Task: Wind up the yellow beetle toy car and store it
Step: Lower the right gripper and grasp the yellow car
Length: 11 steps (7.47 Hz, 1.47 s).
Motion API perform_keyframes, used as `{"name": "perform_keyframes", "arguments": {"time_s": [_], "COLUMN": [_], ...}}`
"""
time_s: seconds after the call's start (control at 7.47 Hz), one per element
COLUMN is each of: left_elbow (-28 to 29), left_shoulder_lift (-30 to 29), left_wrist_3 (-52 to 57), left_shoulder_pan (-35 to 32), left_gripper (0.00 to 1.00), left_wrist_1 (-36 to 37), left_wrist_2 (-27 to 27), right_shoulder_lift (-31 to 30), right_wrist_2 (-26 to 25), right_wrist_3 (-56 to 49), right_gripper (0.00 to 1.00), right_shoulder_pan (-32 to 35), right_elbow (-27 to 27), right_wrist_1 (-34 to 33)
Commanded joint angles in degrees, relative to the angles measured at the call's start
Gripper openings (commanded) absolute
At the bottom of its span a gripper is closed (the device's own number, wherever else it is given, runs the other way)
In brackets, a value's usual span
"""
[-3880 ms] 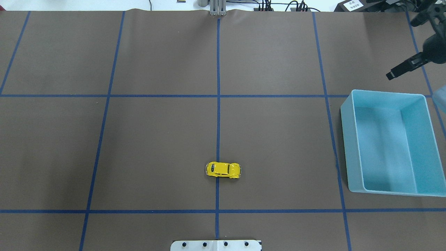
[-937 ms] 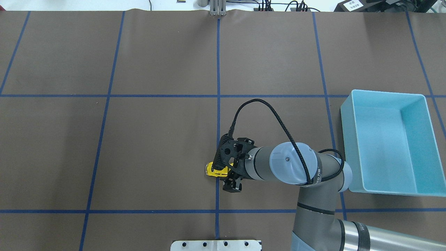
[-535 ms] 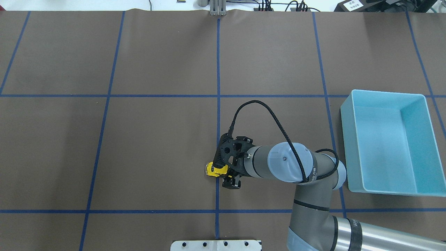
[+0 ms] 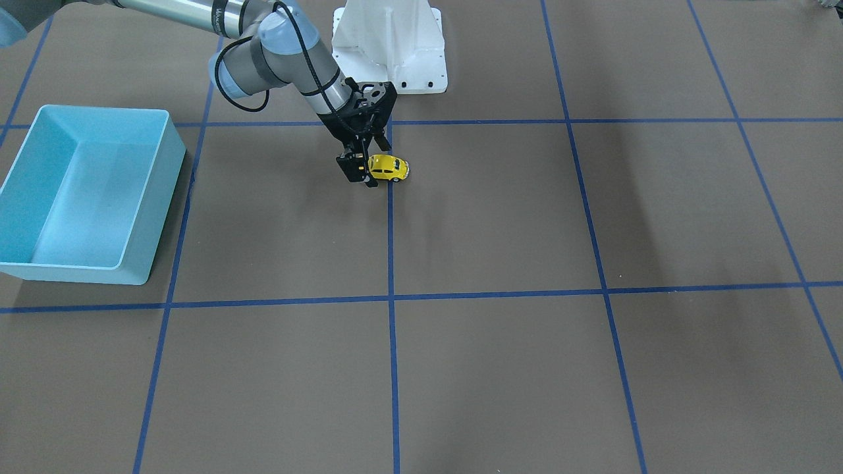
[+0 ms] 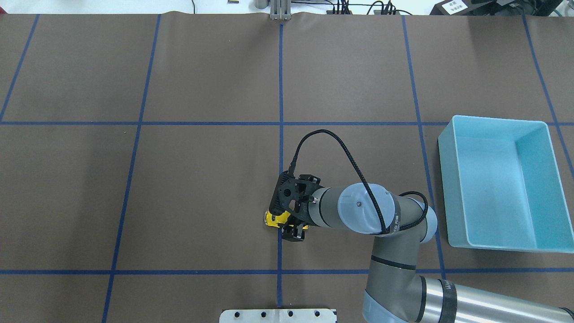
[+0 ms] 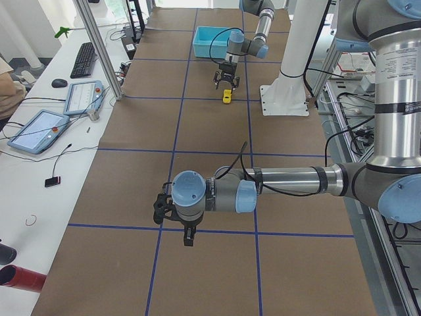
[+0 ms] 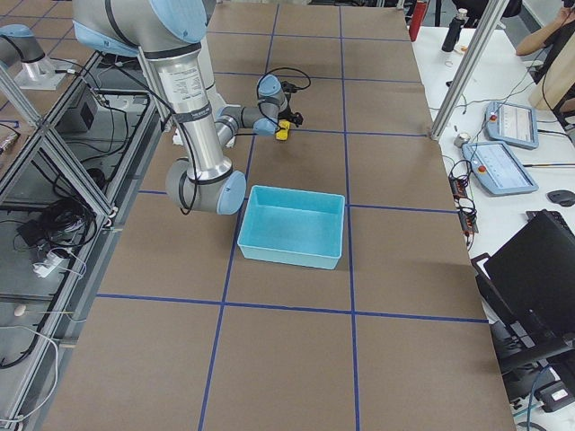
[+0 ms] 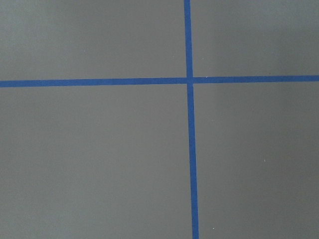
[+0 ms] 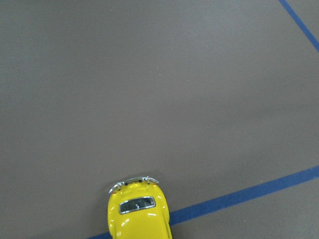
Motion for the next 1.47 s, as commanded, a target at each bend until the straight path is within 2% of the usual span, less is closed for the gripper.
{"name": "perform_keyframes", "arguments": {"time_s": [0.0, 0.4, 0.54, 0.67, 0.8, 0.94, 1.07, 1.34], "left_elbow": [0.00, 0.00, 0.00, 0.09, 0.00, 0.00, 0.00, 0.00], "left_shoulder_lift": [0.00, 0.00, 0.00, 0.00, 0.00, 0.00, 0.00, 0.00], "left_wrist_3": [0.08, 0.08, 0.08, -0.01, -0.01, -0.10, -0.10, -0.10], "left_shoulder_pan": [-0.08, 0.00, -0.08, -0.08, 0.00, 0.00, 0.00, 0.00], "left_gripper": [1.00, 1.00, 1.00, 1.00, 1.00, 1.00, 1.00, 1.00], "left_wrist_1": [0.00, 0.00, 0.00, 0.00, 0.00, 0.00, 0.00, 0.00], "left_wrist_2": [0.00, 0.00, 0.00, 0.00, 0.00, 0.00, 0.00, 0.00], "right_shoulder_lift": [0.62, 1.06, 1.15, 1.76, 2.12, 1.51, 0.81, 0.45], "right_wrist_2": [-0.41, -0.50, -0.50, -0.58, -0.67, -0.67, -0.67, -0.50], "right_wrist_3": [-0.02, 0.07, 0.42, 0.77, 0.77, 0.77, 0.69, 0.77], "right_gripper": [1.00, 0.99, 0.91, 0.76, 0.45, 0.05, 0.00, 0.00], "right_shoulder_pan": [-0.51, -0.95, -1.04, -1.31, -1.48, -1.83, -1.92, -1.40], "right_elbow": [-1.54, -2.51, -2.43, -2.25, -1.64, -1.02, 0.37, 4.32], "right_wrist_1": [0.09, 0.09, 0.18, 0.01, 0.00, 0.27, 0.18, -0.69]}}
